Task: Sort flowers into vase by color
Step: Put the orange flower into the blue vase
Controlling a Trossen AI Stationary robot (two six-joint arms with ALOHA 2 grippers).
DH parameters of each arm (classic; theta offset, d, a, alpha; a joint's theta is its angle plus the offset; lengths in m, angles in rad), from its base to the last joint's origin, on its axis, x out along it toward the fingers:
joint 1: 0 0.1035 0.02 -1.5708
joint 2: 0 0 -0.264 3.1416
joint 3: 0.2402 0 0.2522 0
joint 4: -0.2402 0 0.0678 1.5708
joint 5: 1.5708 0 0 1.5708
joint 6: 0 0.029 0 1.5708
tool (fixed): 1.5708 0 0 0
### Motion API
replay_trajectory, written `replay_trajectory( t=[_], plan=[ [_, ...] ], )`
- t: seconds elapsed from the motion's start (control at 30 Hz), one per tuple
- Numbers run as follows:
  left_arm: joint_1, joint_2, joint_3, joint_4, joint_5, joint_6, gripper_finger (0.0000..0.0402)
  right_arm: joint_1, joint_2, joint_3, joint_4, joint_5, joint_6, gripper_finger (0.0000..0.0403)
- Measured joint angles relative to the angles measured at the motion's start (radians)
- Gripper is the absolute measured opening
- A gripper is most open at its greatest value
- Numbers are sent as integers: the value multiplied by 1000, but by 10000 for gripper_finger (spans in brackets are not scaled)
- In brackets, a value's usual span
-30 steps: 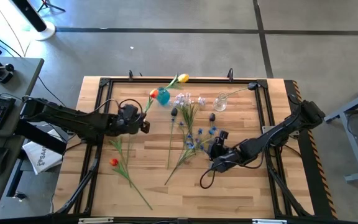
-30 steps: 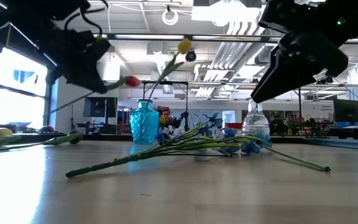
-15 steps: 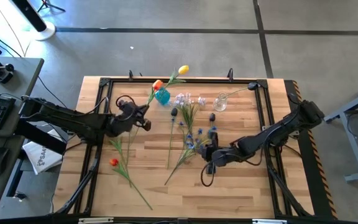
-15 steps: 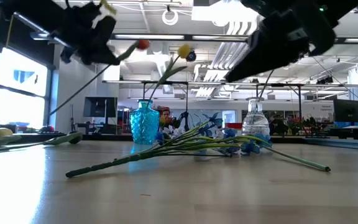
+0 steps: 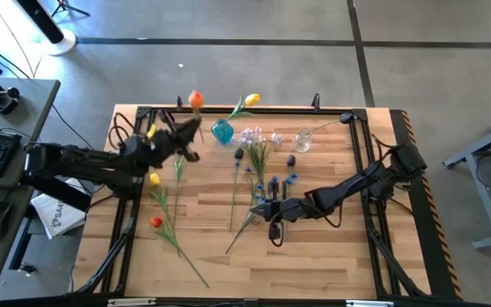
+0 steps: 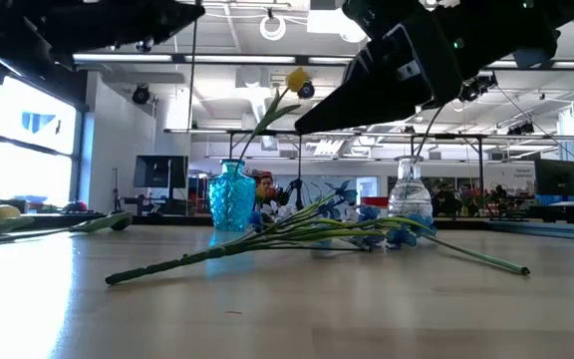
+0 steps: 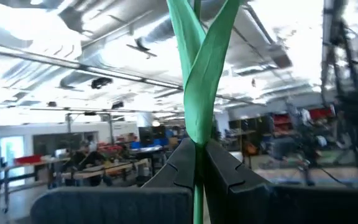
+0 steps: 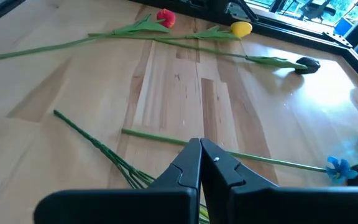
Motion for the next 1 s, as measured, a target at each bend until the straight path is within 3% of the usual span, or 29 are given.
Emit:
replay_trajectory(
  t=[0.23,0.47,0.73,1.0],
  plan=[
    [288,161,100,32,320,-188,0,-15,0,0,37,3,-21,1],
    [389,403,243,108,531,-234,0,-32,0,0,38,-2,-16,0],
    [393,558,271,161,561,-258,0,-23,0,0,27,-7,34,0],
    [397,596,271,107,558,-285,8,-16,-1,0,27,-8,42,0]
  ],
)
